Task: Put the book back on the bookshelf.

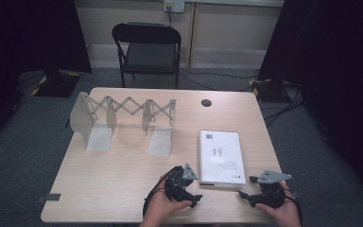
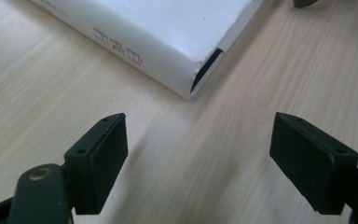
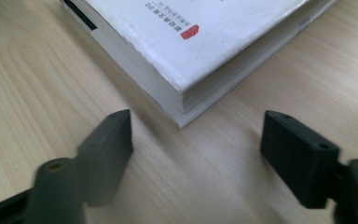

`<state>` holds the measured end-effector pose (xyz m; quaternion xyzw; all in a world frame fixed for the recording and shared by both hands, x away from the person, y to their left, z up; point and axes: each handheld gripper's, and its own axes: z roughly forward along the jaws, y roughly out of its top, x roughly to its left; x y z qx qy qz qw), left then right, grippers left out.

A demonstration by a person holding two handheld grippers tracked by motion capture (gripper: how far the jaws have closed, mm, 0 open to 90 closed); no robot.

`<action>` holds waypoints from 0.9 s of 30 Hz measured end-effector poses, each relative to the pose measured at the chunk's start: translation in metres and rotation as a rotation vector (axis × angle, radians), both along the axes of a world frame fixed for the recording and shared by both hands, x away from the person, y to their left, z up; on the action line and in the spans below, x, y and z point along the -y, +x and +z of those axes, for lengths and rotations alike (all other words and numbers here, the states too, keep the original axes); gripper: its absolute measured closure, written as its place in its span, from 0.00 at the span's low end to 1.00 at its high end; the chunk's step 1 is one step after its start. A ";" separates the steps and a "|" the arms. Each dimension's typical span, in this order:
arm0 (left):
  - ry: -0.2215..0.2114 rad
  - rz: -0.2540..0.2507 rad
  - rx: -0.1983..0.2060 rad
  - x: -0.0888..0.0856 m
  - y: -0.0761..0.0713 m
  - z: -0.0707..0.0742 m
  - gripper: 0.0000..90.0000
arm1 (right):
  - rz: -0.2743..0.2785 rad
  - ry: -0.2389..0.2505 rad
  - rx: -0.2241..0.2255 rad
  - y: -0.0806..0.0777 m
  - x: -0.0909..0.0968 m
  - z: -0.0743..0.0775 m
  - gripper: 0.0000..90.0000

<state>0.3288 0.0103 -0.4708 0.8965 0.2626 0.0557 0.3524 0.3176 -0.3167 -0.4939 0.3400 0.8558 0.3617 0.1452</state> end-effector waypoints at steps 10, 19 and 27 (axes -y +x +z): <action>0.018 -0.014 -0.014 0.020 0.010 -0.003 0.27 | 0.033 -0.014 0.025 0.005 -0.010 0.005 0.41; 0.007 0.006 -0.020 0.023 0.019 -0.008 0.31 | 0.031 0.022 0.012 0.016 -0.013 0.004 0.50; 0.028 0.003 -0.003 0.030 0.021 -0.011 0.36 | 0.048 0.024 0.020 0.016 -0.016 0.000 0.53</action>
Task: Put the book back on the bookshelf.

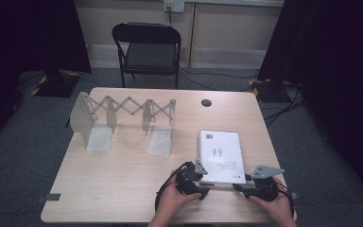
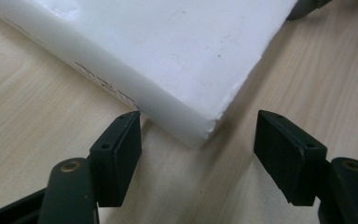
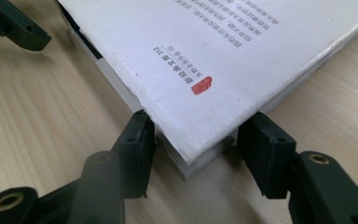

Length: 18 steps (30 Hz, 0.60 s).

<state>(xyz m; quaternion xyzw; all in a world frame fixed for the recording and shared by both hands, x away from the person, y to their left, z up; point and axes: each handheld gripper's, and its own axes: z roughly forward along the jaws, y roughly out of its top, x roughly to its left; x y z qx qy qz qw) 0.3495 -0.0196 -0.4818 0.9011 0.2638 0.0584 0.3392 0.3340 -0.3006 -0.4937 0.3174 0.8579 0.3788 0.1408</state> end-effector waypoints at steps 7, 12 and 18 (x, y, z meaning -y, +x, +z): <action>0.004 -0.004 -0.002 0.001 0.002 0.001 0.37 | -0.002 -0.003 0.003 -0.001 -0.001 0.002 0.55; 0.021 -0.013 -0.003 0.001 0.002 0.001 0.35 | 0.005 -0.009 0.018 -0.001 -0.002 0.006 0.56; 0.017 -0.019 -0.012 0.002 0.003 0.002 0.34 | 0.000 0.028 0.035 -0.002 -0.001 0.013 0.57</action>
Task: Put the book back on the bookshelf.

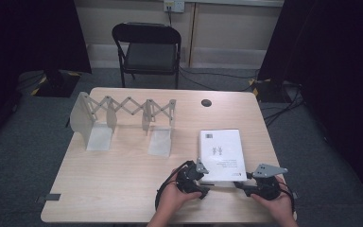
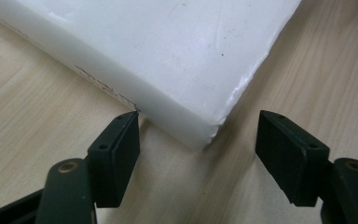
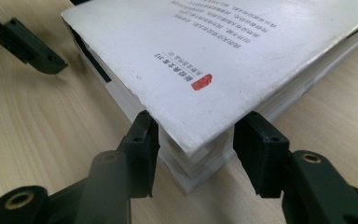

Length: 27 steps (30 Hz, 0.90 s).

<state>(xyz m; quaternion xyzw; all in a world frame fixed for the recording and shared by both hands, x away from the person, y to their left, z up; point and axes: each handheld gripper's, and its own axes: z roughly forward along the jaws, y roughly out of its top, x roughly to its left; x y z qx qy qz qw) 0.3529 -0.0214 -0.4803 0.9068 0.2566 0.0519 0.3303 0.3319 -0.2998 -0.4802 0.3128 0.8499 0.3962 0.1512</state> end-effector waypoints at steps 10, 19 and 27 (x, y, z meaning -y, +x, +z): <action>-0.012 0.000 0.036 0.004 0.002 0.003 0.20 | -0.004 0.014 0.003 0.000 0.000 0.003 0.58; -0.003 -0.025 0.065 0.008 0.008 0.018 0.19 | -0.004 0.019 -0.005 0.001 0.000 0.004 0.58; -0.004 -0.033 0.090 0.017 0.012 0.024 0.17 | -0.003 0.027 -0.002 0.001 0.000 0.005 0.58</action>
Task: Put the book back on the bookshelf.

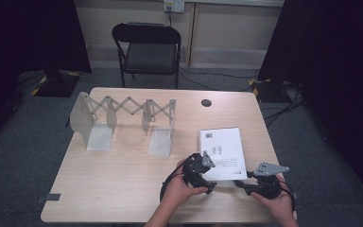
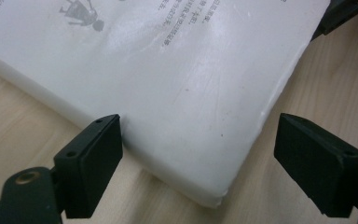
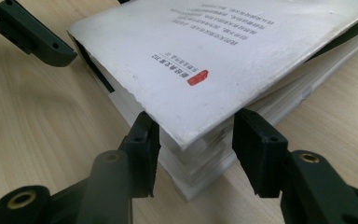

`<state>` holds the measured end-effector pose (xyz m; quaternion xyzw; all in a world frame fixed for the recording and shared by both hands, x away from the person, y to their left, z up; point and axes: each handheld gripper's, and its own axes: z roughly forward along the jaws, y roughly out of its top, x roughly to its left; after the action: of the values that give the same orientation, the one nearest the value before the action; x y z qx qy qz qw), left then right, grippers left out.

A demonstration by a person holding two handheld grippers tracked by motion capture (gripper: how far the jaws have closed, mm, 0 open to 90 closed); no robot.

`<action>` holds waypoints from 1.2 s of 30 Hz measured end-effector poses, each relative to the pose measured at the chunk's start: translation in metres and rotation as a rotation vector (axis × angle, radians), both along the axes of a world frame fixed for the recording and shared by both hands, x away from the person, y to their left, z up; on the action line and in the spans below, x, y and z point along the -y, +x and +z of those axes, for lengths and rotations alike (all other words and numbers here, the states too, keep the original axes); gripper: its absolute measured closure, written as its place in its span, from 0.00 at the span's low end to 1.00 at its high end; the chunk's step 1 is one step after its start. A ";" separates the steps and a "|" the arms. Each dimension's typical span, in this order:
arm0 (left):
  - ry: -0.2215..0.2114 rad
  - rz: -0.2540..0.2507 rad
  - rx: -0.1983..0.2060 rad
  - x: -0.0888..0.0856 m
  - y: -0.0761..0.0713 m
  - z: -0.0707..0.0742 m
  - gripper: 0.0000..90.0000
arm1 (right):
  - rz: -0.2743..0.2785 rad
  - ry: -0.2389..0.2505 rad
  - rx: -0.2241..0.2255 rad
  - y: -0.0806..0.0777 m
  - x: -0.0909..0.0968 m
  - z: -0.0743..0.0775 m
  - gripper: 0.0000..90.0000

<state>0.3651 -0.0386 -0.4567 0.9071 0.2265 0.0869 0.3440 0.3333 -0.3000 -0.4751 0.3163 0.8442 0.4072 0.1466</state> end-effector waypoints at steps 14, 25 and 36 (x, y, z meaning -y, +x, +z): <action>0.041 0.000 0.025 0.014 0.005 0.001 0.04 | 0.001 0.001 0.007 0.000 -0.001 0.004 0.58; 0.027 -0.013 0.066 0.026 0.007 0.002 0.05 | -0.003 0.005 0.000 0.001 -0.002 0.006 0.59; 0.061 -0.026 0.120 0.038 0.009 -0.001 0.00 | -0.003 0.004 -0.006 0.001 -0.002 0.007 0.59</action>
<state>0.3741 -0.0764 -0.4578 0.9132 0.1908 0.1433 0.3304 0.3348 -0.2976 -0.4677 0.3190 0.8434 0.4076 0.1442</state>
